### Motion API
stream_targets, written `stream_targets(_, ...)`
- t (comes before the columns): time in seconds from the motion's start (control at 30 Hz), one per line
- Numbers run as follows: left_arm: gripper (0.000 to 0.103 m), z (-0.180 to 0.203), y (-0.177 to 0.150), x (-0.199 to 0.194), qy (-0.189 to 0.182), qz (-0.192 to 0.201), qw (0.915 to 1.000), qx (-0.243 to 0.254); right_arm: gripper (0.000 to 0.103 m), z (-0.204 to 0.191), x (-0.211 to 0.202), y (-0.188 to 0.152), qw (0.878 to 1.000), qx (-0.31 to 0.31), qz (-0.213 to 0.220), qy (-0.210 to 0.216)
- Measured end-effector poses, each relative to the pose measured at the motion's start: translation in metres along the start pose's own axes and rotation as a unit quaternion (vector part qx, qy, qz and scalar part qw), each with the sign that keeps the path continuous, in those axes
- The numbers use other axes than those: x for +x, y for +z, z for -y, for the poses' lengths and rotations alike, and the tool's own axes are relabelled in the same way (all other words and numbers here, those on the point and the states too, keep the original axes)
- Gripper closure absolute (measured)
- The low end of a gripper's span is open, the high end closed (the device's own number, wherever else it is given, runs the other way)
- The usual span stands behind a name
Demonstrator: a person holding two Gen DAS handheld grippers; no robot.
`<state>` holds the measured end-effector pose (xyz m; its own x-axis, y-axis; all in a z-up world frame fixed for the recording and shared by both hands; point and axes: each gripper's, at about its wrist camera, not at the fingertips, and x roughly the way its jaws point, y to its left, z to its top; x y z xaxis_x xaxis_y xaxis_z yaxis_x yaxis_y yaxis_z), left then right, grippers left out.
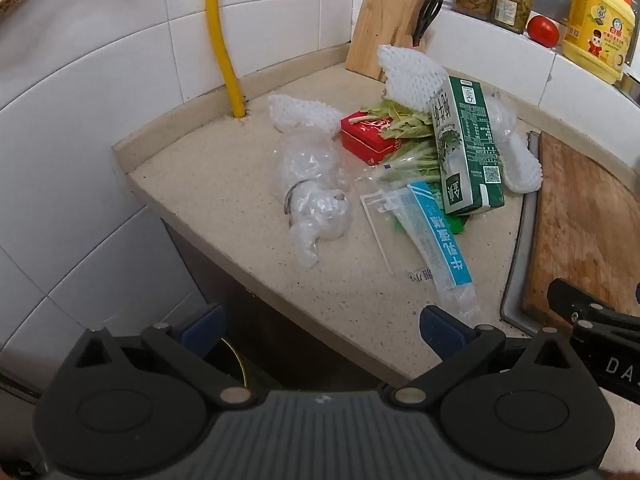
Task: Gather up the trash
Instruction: 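Move both tools toward the clutter of trash on the countertop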
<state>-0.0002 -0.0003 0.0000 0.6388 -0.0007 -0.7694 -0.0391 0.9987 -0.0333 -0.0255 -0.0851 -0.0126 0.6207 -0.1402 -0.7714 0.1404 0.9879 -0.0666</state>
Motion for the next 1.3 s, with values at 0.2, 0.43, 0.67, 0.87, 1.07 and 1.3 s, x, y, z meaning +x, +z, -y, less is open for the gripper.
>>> stream_targets(0.2,0.002,0.004,-0.002,0.000,-0.006,0.002,1.0000,0.007,0.000,0.002,-0.001,-0.002,1.000,0.003,-0.001,-0.001)
stream_targets(0.43,0.002,0.001,-0.003,-0.004,-0.010,0.004,0.9999,0.010,0.000,0.005,-0.004,-0.005,1.000,0.008,-0.001,-0.001)
stream_targets(0.67,0.002,-0.001,-0.005,-0.006,-0.020,0.018,0.9996,0.006,0.000,0.003,-0.008,-0.006,1.000,0.009,0.000,-0.002)
stream_targets(0.87,0.002,-0.001,-0.007,-0.007,-0.021,0.016,0.9996,0.005,0.000,0.003,-0.009,-0.006,1.000,0.010,0.001,-0.001)
stream_targets(1.07,0.003,-0.003,-0.007,-0.008,-0.029,0.025,0.9993,0.003,0.000,0.001,-0.011,-0.009,1.000,0.012,0.002,-0.002)
stream_targets(1.3,0.003,-0.004,-0.007,-0.008,-0.032,0.029,0.9991,0.005,0.000,0.001,-0.013,-0.010,1.000,0.016,0.002,-0.003)
